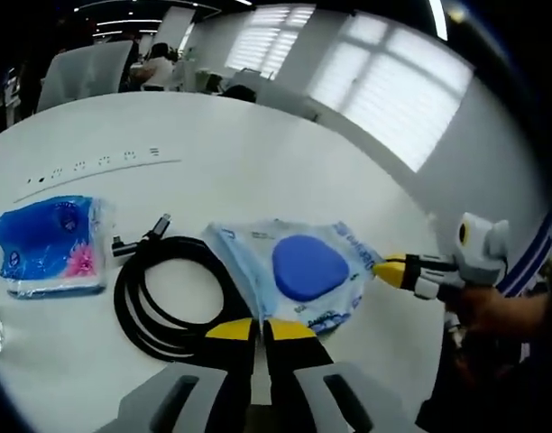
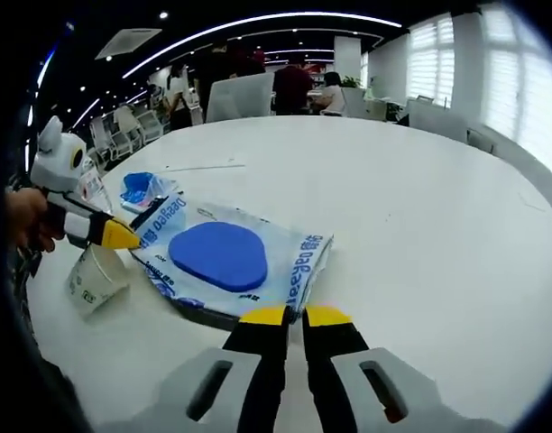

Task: Arrange the tabletop items into an orderly group along one side of the table until the central work area is clear of visible clutter.

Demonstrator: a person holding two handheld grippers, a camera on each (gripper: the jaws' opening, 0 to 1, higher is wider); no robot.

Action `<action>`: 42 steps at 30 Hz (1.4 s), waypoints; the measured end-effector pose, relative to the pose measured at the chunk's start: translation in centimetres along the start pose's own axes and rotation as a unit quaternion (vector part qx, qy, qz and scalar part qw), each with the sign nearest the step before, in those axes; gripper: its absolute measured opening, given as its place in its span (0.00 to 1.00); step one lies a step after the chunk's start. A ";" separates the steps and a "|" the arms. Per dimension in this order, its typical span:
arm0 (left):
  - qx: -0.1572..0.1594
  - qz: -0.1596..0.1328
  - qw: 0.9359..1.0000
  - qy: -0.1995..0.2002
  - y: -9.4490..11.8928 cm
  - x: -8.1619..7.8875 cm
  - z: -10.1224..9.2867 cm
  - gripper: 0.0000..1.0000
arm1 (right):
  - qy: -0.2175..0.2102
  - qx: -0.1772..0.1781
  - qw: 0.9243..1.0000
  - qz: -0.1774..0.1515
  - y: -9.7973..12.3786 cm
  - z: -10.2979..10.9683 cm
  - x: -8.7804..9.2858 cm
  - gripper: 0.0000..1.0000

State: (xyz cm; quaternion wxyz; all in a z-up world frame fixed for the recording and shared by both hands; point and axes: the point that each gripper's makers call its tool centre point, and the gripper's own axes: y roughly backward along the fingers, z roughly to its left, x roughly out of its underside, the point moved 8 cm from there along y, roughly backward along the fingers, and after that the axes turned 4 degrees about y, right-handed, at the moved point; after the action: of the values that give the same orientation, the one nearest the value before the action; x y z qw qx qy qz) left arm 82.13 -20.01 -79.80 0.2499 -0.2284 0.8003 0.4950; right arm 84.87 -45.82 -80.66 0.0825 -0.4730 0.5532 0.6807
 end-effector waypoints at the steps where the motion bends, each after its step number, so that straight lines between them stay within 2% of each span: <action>1: -0.005 0.001 1.000 -0.002 0.1 0.0 0.1 0.05 | -0.005 0.001 1.000 -0.006 0.1 0.2 -0.1 0.12; 3: -0.019 -0.003 1.000 -0.009 0.2 0.0 0.3 0.10 | -0.005 0.002 1.000 -0.025 0.5 0.3 -0.5 0.14; 5: -0.023 -0.005 1.000 -0.004 0.5 -0.1 0.6 0.14 | 0.001 0.009 1.000 -0.030 0.7 0.3 -0.8 0.17; 7: -0.027 -0.026 0.999 0.004 1.1 -0.3 0.5 0.15 | -0.008 -0.008 0.998 -0.054 0.7 0.5 -1.3 0.21; 9: -0.027 -0.029 0.999 0.002 1.2 -0.3 0.5 0.18 | -0.005 -0.013 0.998 -0.053 0.7 0.5 -1.5 0.25; 11: -0.036 -0.047 0.998 -0.001 1.5 -0.2 1.1 0.21 | -0.003 -0.020 0.998 -0.062 0.9 0.5 -1.8 0.27; 13: -0.059 -0.073 0.995 -0.023 2.4 -0.5 1.6 0.22 | -0.001 -0.025 0.997 -0.072 1.0 0.4 -2.1 0.27; 14: -0.065 -0.082 0.994 -0.040 3.1 -0.6 1.6 0.24 | -0.010 -0.033 0.996 -0.082 1.2 0.6 -2.5 0.28; 16: -0.079 -0.087 0.992 -0.040 4.0 -0.5 1.9 0.28 | -0.053 -0.070 0.988 -0.125 1.5 1.3 -3.3 0.36; 17: -0.086 -0.096 0.991 -0.039 4.4 -0.5 2.1 0.31 | -0.052 -0.072 0.987 -0.135 1.6 1.3 -3.5 0.42; 18: -0.086 -0.108 0.990 -0.033 5.1 -0.5 2.3 0.32 | -0.058 -0.088 0.984 -0.141 1.9 1.6 -3.8 0.44; 19: -0.084 -0.110 0.990 -0.029 5.4 -0.4 2.5 0.33 | -0.067 -0.100 0.983 -0.139 2.1 1.9 -3.8 0.45; 22: -0.090 -0.123 0.988 -0.023 6.5 0.0 3.7 0.36 | -0.051 -0.109 0.981 -0.149 2.7 2.6 -4.4 0.51; 25: -0.076 -0.125 0.989 -0.012 7.9 0.5 3.9 0.40 | -0.044 -0.141 0.977 -0.153 3.0 3.5 -4.8 0.58; 26: -0.075 -0.128 0.989 -0.017 8.4 0.7 4.2 0.42 | -0.040 -0.145 0.977 -0.153 3.1 3.7 -4.9 0.61; 28: -0.080 -0.130 0.988 -0.028 9.4 0.9 4.2 0.44 | -0.029 -0.174 0.971 -0.159 3.1 4.4 -5.2 0.67; 31: -0.074 -0.134 0.988 -0.034 10.8 1.3 4.3 0.51 | -0.013 -0.202 0.969 -0.144 3.2 5.7 -5.4 0.74; 33: -0.068 -0.135 0.988 -0.037 11.9 1.6 4.2 0.58 | 0.004 -0.217 0.966 -0.141 3.3 6.7 -5.6 0.75; 36: -0.067 -0.140 0.987 -0.047 13.6 2.2 4.1 0.62 | 0.027 -0.253 0.959 -0.123 3.3 8.1 -5.9 0.74; 39: -0.062 -0.144 0.987 -0.043 15.1 3.2 4.5 0.67 | 0.049 -0.287 0.950 -0.113 3.4 9.6 -6.6 0.65; 40: -0.061 -0.145 0.987 -0.041 15.9 3.5 4.2 0.70 | 0.070 -0.298 0.945 -0.113 3.2 10.1 -6.9 0.62; 42: -0.064 -0.147 0.986 -0.044 17.1 4.2 4.2 0.73 | 0.080 -0.312 0.941 -0.104 3.0 10.6 -7.3 0.58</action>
State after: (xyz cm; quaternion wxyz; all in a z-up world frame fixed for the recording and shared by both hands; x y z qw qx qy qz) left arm 69.14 -9.81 -72.49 0.3403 -0.3370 0.7129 0.5123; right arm 80.98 -35.12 -73.92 -0.0428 -0.5827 0.2658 0.7668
